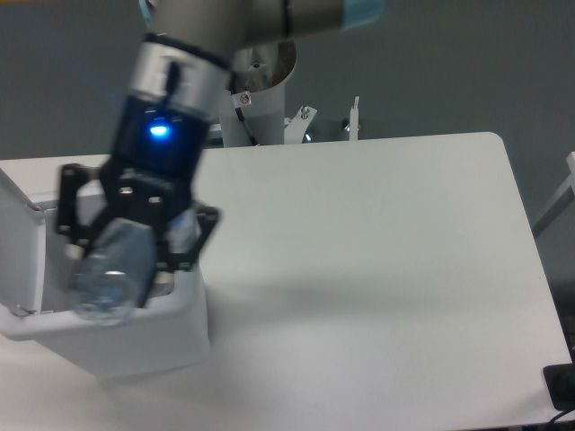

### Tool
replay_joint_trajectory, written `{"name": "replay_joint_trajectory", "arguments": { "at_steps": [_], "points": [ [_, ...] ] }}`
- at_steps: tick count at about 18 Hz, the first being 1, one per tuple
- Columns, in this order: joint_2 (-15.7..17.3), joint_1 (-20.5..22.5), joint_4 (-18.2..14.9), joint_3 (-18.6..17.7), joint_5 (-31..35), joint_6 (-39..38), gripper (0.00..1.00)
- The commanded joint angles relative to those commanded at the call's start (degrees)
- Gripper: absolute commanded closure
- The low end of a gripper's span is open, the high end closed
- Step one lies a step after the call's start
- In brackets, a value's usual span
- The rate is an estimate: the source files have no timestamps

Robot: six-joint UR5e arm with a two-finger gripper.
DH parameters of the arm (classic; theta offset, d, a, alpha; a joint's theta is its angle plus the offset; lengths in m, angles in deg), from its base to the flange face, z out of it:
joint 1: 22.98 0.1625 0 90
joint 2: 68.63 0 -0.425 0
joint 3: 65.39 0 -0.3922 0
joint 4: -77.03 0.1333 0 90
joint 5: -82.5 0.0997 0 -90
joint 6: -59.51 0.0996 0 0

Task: Place the trash in the trash can
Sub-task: 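Lift the bottle and carry it over the white bin, then open the gripper to drop the bottle into the bin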

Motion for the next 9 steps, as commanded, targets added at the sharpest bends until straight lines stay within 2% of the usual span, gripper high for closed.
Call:
{"name": "replay_joint_trajectory", "arguments": {
  "at_steps": [2,3,4,7,9],
  "points": [
    [-0.4,-0.1,0.4,-0.2,0.0,0.1,0.19],
    [-0.4,-0.1,0.4,-0.3,0.0,0.1,0.07],
    [-0.3,-0.1,0.4,-0.4,0.0,0.1,0.00],
    [0.5,0.0,0.4,-0.4,0.3,0.1,0.00],
    [0.8,1.6,0.4,0.1,5.2,0.2,0.00]
  ]
}}
